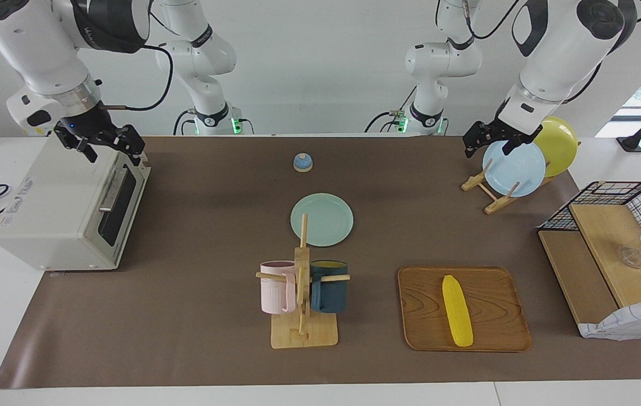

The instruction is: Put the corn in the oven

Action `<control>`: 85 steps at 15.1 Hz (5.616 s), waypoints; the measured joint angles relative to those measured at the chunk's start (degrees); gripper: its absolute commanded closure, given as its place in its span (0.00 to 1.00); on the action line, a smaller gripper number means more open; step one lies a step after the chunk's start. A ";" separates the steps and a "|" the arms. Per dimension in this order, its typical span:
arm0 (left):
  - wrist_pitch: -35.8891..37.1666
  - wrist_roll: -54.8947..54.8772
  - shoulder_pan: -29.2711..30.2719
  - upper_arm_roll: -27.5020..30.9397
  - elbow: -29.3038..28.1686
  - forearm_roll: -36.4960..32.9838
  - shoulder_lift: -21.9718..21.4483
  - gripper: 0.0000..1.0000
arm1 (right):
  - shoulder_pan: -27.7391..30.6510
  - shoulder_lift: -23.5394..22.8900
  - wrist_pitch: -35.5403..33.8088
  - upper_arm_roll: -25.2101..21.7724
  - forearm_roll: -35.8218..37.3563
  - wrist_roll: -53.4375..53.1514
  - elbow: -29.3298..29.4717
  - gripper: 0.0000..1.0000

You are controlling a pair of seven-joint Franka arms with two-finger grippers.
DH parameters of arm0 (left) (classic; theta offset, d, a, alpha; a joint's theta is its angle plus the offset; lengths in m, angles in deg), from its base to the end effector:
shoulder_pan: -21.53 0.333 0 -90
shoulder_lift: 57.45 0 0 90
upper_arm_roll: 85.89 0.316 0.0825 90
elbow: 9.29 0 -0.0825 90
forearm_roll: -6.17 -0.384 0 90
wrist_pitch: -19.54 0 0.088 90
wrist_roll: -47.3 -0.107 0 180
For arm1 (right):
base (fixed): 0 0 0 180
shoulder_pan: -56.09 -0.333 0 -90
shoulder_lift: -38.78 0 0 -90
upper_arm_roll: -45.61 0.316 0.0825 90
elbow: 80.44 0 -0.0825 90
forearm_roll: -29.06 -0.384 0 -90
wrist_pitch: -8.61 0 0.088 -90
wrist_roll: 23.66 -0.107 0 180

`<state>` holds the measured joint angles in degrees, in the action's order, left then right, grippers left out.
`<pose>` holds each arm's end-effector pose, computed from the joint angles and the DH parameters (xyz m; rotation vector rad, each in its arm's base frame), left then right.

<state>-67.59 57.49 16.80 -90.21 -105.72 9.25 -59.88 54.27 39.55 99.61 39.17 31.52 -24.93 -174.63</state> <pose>0.5248 -0.0904 0.5910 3.1054 0.0321 -0.1971 0.5477 -0.0492 0.5989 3.0968 -0.1567 -0.0675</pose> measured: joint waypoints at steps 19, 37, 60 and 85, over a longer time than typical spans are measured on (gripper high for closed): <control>-7.73 -1.20 -0.09 -0.26 7.28 0.03 11.07 0.00 | -0.96 0.34 -0.30 0.68 0.00 0.00 -1.21 0.00; -22.01 -9.64 -4.51 -0.15 35.61 -2.60 51.07 0.00 | 5.20 6.00 18.12 -0.08 0.14 7.44 -21.05 1.00; -18.11 -8.62 -4.32 0.08 35.39 -0.80 46.63 1.00 | 6.85 5.62 20.92 -0.07 2.76 10.48 -25.38 1.00; -51.90 30.99 -35.04 -1.04 -16.84 2.75 20.78 1.00 | -3.92 -4.02 39.05 1.37 1.26 1.70 -30.97 1.00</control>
<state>-119.49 88.47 -18.23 -91.25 -122.56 12.00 -39.10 50.35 35.53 138.66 40.54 32.77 -23.23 -205.60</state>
